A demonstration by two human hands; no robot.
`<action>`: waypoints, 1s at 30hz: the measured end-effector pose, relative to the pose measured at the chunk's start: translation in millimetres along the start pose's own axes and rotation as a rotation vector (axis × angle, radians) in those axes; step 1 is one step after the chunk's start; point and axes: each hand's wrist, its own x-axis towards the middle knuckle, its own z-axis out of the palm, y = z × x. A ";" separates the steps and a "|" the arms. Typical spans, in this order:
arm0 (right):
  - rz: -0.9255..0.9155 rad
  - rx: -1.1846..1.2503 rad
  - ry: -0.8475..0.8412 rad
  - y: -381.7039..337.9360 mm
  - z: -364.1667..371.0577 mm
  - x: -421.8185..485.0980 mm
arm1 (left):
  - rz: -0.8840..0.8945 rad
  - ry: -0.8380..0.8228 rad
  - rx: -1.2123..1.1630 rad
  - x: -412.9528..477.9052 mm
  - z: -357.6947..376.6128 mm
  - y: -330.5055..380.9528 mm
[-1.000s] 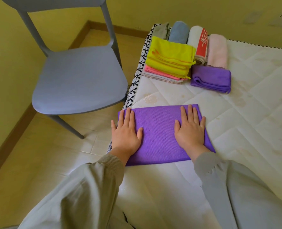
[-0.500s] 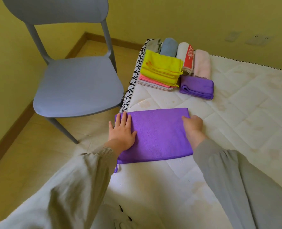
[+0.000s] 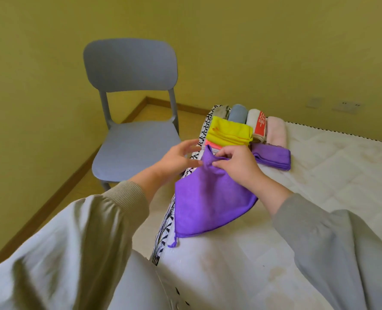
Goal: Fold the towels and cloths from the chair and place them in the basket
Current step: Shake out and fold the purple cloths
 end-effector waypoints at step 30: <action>0.089 -0.124 0.081 -86.1 -55.4 -26.6 | 0.207 0.697 0.203 -111.8 -56.9 80.6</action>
